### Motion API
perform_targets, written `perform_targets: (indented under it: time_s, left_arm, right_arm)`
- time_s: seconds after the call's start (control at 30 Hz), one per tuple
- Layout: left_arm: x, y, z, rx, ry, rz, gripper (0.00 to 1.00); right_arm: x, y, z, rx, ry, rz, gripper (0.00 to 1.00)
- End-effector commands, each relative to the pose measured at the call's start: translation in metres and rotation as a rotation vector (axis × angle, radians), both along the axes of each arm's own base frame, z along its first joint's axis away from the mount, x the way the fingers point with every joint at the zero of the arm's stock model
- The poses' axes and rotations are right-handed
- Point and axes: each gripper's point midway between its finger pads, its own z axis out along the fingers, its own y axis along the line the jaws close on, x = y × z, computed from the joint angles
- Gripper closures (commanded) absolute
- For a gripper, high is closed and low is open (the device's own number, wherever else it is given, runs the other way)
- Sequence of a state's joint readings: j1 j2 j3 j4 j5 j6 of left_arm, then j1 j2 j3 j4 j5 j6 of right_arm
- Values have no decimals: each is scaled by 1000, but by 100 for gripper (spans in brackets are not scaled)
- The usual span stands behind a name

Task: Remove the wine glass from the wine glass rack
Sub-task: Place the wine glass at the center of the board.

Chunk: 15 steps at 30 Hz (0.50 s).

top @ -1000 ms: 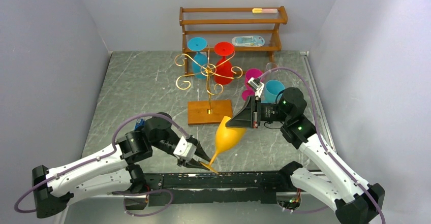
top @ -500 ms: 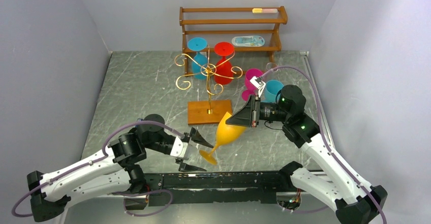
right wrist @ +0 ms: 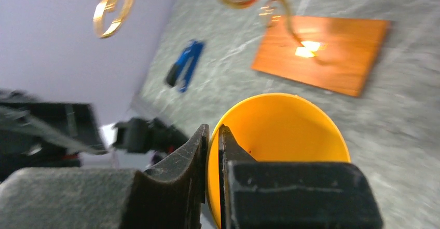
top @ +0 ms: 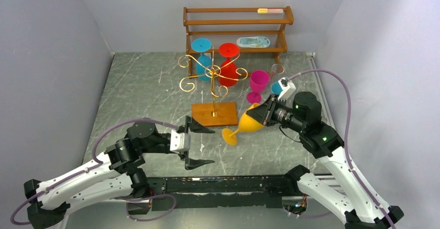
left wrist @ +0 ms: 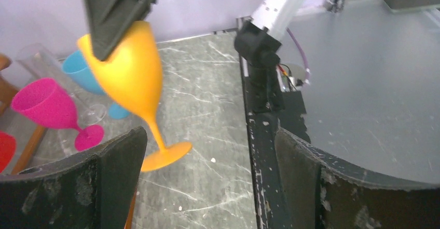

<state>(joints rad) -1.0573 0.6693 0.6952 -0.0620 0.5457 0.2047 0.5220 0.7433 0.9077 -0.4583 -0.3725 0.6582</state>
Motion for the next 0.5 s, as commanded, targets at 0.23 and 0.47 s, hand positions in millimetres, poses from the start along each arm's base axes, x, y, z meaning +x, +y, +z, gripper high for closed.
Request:
perform_targets:
  time_s: [0.23,0.47]
  left_arm:
    - [40,0,28,-159,189,266,3]
    - [43,7,36,-171,202,300,3]
  right_arm:
    - [44,-114,-49,-424,-17,-586,100]
    - [77,-85,-53,-424,-47,-515,100]
